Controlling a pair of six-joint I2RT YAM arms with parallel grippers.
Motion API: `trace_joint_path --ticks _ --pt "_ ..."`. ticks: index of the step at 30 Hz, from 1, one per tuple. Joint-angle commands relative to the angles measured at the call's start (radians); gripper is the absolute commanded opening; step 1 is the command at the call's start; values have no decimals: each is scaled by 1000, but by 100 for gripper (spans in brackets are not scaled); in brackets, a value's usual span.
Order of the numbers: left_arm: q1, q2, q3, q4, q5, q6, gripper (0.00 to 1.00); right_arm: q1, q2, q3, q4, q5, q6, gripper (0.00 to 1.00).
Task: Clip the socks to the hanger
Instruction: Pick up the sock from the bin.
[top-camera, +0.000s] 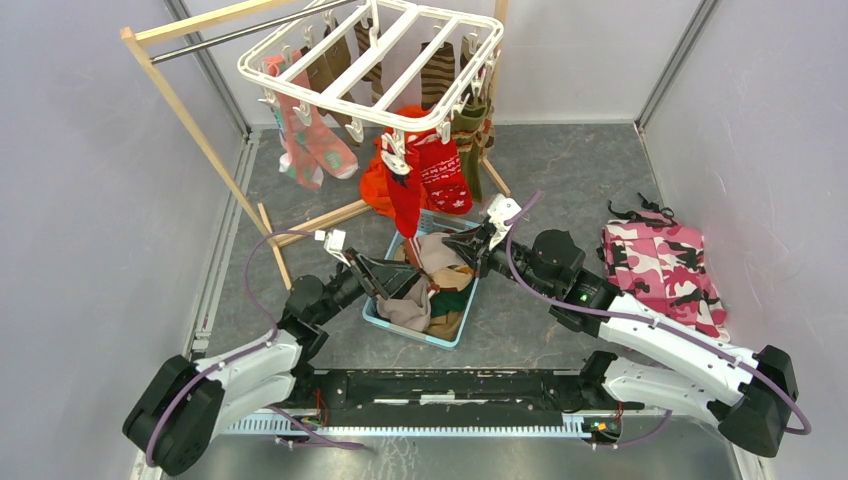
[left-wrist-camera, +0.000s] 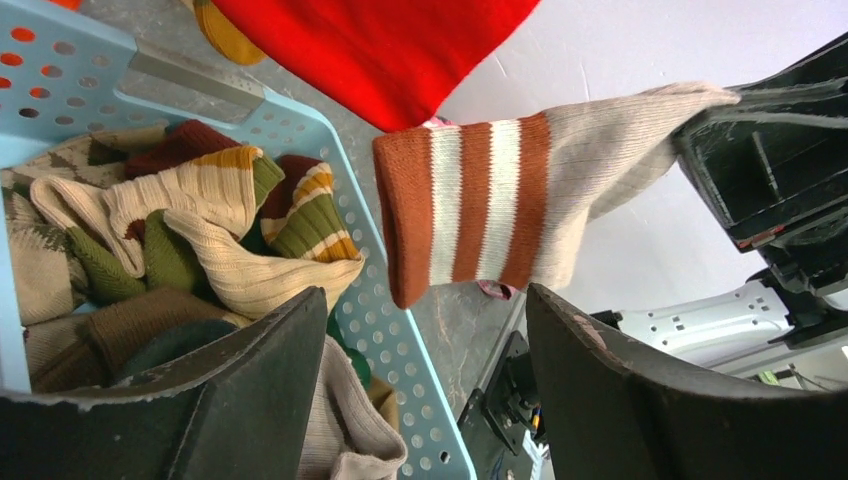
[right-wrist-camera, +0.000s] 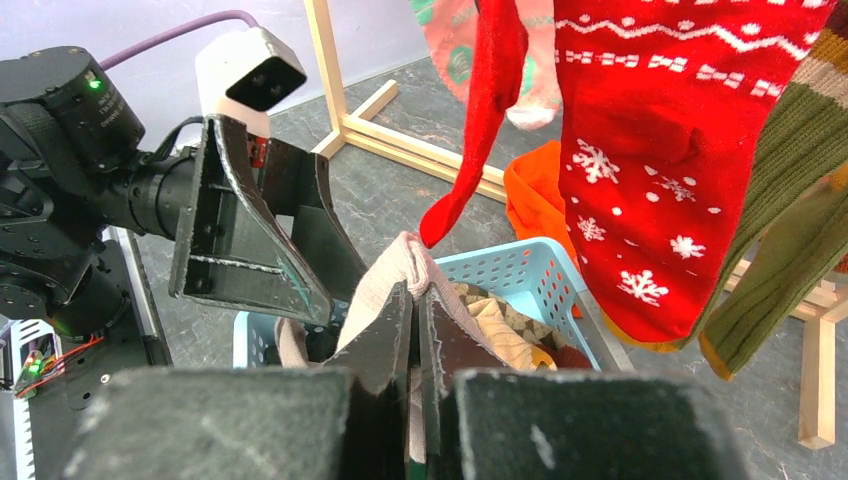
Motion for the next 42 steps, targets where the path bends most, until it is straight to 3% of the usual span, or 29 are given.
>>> trace_joint_path --ticks 1,4,11,14,17,20,25,30,35,37,42 --pt "0 88 7 164 64 18 79 4 -20 13 37 -20 18 1" --pt "10 178 17 276 105 -32 77 5 -25 16 36 -27 20 1" --pt "32 386 28 709 237 -203 68 4 -38 20 21 -19 13 1" --pt "33 430 42 765 254 -234 57 3 -44 17 18 -16 11 1" --pt "33 442 51 768 254 -239 55 3 -52 14 16 -12 11 1" --pt "33 434 59 768 257 -236 40 3 -58 9 11 -7 9 1" --pt "34 400 61 719 263 -209 4 3 -64 3 9 4 7 1" --pt "36 251 43 457 239 -63 2 3 -83 -9 -15 51 -14 1" --pt "33 -73 133 -169 179 166 2 3 -88 -33 -50 122 -40 4" --pt "29 -175 203 -501 146 260 2 3 -96 -51 -57 139 -54 18" --pt "13 -229 420 -987 132 454 2 2 -117 -73 -59 133 -122 49"
